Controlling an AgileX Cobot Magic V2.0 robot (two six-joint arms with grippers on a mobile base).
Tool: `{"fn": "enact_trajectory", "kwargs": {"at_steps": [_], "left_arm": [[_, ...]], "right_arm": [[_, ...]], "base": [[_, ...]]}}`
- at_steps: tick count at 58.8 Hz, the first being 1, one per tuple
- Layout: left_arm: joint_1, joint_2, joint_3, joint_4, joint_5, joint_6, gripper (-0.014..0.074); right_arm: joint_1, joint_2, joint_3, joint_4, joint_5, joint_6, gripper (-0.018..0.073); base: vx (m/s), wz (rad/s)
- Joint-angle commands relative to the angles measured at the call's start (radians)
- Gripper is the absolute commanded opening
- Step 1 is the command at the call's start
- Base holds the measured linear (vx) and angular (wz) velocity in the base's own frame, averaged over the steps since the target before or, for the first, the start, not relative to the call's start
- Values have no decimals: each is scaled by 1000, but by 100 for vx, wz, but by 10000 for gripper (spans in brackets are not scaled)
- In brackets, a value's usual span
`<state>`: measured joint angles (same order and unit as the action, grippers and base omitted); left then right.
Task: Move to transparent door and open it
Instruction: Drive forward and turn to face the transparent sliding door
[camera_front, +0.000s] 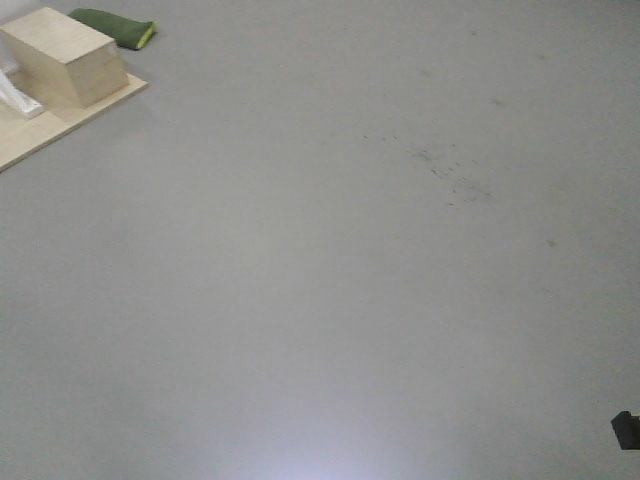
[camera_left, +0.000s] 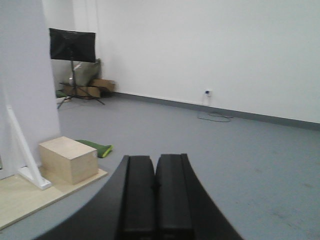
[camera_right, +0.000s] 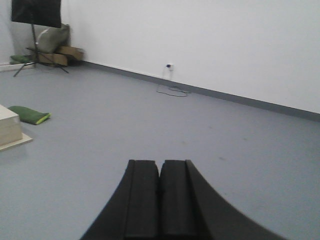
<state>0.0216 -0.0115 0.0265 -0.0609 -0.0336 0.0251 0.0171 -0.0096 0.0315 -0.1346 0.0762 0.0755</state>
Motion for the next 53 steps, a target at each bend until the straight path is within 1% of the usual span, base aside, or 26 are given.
{"fn": "enact_trajectory", "kwargs": {"at_steps": [1, 28, 53], "left_arm": [[-5, -11, 25, -3, -86, -9, -7], [-5, -11, 25, -3, -86, -9, -7], [-5, -11, 25, -3, -86, -9, -7]], "right_arm": [[-4, -14, 13, -6, -87, -3, -5], [-4, -14, 13, -6, -87, -3, -5], [-4, -14, 13, -6, -87, -3, -5]], "base": [[74, 73], [74, 72], [72, 55]]}}
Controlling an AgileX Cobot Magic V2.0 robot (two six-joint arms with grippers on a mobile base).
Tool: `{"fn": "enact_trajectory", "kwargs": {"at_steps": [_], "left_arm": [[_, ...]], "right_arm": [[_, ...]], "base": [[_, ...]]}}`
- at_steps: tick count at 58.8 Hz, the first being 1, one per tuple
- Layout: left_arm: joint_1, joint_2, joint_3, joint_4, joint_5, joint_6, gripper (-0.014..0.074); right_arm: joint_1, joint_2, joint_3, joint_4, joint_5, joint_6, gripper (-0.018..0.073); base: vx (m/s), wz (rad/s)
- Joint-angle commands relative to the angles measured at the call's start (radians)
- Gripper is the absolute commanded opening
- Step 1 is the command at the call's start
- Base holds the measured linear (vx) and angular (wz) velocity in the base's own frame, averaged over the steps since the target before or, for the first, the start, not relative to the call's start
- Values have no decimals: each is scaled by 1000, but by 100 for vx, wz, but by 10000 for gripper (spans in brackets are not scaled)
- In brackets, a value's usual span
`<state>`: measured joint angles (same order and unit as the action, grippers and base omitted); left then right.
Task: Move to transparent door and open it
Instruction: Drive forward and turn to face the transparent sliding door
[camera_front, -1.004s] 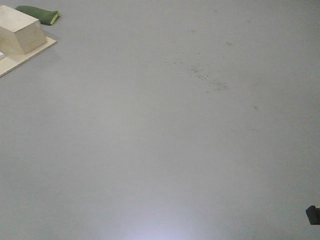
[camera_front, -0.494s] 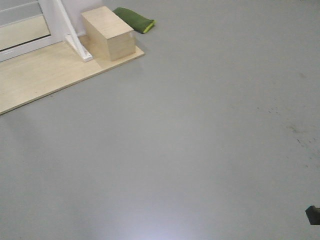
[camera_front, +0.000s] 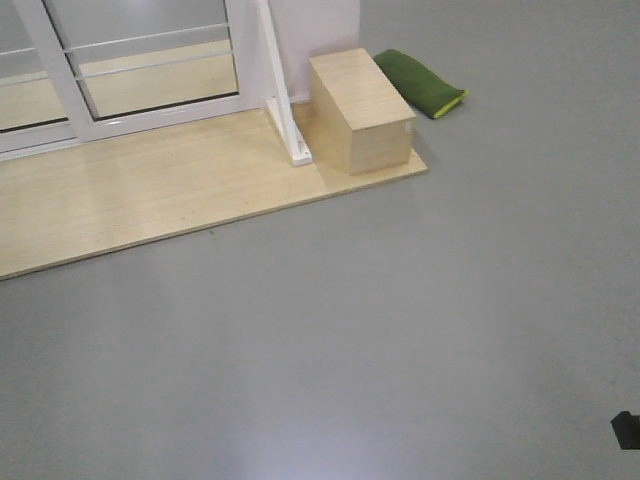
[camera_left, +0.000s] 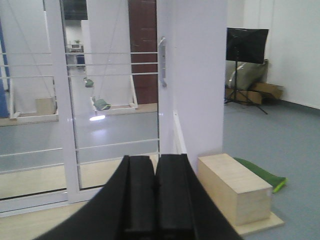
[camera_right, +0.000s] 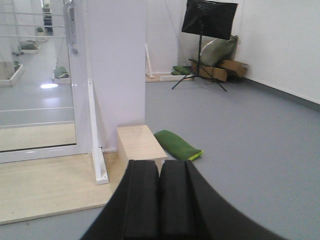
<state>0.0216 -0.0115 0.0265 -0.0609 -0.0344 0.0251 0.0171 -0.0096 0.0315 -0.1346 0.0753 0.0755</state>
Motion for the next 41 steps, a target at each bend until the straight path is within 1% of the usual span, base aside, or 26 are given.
{"fn": "enact_trajectory", "kwargs": {"at_steps": [1, 23, 41], "left_arm": [[-5, -11, 25, -3, -85, -9, -7], [-5, -11, 25, -3, -85, -9, -7], [-5, -11, 25, -3, -85, -9, -7]], "right_arm": [[-4, -14, 13, -6, -86, -3, -5], [-4, -14, 13, -6, -86, -3, -5], [-4, -14, 13, -6, -86, -3, -5]], "base": [[70, 50], [69, 45], [67, 26]]}}
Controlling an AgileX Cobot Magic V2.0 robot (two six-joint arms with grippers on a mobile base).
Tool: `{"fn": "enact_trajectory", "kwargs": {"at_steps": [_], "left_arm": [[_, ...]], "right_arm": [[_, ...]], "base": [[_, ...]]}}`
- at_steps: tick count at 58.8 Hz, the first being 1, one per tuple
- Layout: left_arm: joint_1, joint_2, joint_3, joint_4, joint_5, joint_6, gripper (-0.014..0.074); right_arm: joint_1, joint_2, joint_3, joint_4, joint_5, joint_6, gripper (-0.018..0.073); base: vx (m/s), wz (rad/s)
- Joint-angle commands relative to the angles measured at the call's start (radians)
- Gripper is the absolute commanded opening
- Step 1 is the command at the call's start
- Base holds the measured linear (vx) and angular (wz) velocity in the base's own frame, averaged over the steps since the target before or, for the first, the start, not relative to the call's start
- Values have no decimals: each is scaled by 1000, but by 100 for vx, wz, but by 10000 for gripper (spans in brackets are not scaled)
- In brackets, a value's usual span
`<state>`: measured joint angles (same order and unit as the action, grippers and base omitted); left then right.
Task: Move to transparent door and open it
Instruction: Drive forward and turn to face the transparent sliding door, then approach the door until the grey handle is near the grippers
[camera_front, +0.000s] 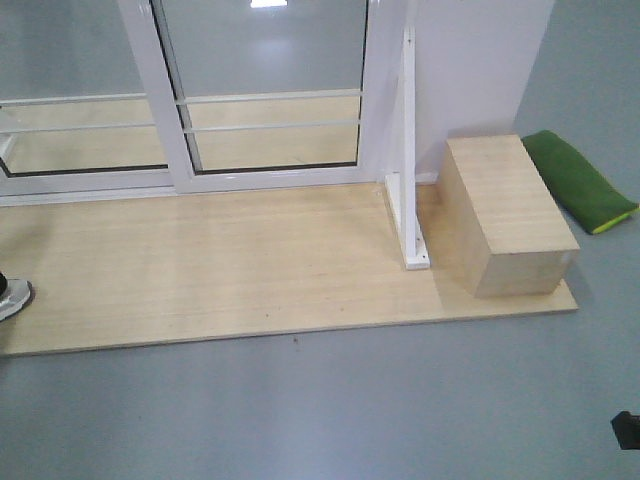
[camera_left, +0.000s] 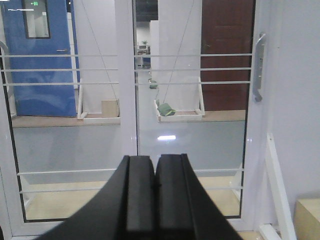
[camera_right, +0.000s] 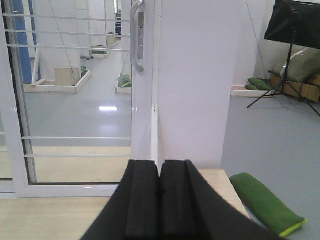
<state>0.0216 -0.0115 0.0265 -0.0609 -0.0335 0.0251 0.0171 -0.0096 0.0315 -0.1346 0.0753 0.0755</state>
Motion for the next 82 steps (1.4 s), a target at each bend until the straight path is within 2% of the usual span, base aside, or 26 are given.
{"fn": "enact_trajectory", "kwargs": {"at_steps": [1, 48, 82], "left_arm": [[-5, -11, 25, -3, -86, -9, -7], [-5, -11, 25, -3, -86, -9, -7], [-5, -11, 25, -3, -86, -9, -7]], "right_arm": [[-4, -14, 13, -6, -86, -3, -5], [-4, -14, 13, -6, -84, -3, -5], [-4, -14, 13, -6, -84, -3, -5]], "base": [[65, 21], [59, 4], [32, 4]]}}
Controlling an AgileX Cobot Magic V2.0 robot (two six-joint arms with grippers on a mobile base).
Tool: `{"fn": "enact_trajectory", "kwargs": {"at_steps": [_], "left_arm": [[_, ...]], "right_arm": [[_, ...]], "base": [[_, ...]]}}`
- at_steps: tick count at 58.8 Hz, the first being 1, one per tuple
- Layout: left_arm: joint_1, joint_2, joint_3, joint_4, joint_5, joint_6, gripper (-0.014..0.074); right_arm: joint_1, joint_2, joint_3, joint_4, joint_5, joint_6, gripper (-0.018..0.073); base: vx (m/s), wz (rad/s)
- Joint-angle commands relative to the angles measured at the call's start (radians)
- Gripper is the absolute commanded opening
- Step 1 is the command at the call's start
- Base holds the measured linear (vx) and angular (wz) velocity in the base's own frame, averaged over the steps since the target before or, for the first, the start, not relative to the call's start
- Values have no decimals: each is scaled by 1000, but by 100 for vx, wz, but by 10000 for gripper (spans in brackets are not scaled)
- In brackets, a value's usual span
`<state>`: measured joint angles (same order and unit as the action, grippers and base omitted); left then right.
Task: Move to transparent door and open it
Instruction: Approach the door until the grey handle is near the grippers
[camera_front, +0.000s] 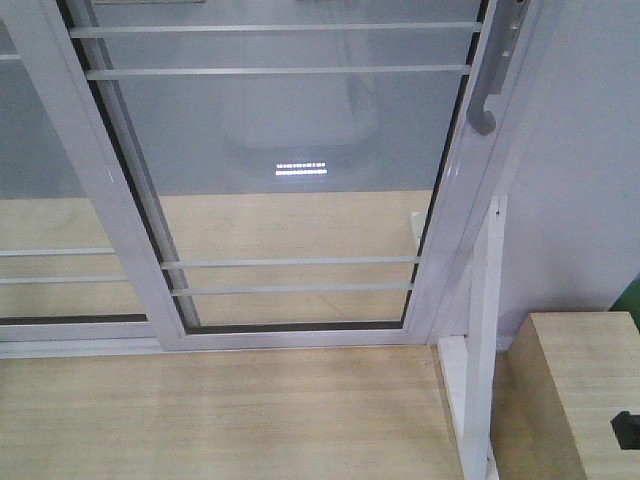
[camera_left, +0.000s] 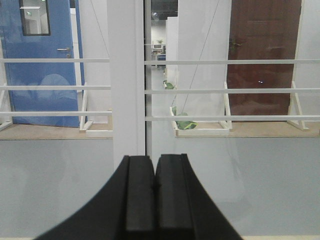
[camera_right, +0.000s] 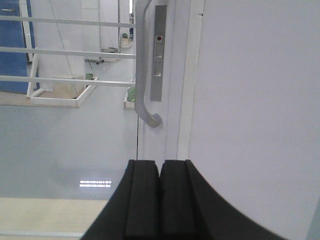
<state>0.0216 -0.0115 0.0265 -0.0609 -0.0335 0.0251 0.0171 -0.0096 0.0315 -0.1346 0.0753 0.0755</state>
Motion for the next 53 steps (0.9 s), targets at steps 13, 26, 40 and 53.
{"fn": "enact_trajectory", "kwargs": {"at_steps": [13, 26, 40, 53], "left_arm": [[-5, -11, 25, -3, -86, -9, -7], [-5, -11, 25, -3, -86, -9, -7], [-5, 10, 22, -3, -93, -9, -7], [-5, 39, 23, -3, -69, -9, -6]], "right_arm": [[-4, -14, 13, -6, -84, -3, -5], [-4, -14, 13, -6, -84, -3, -5], [-4, 7, 11, -6, -92, -3, -5], [-4, 34, 12, -6, -66, -3, -5]], "base": [[16, 3], [12, 4], [9, 2], [-2, 1]]}}
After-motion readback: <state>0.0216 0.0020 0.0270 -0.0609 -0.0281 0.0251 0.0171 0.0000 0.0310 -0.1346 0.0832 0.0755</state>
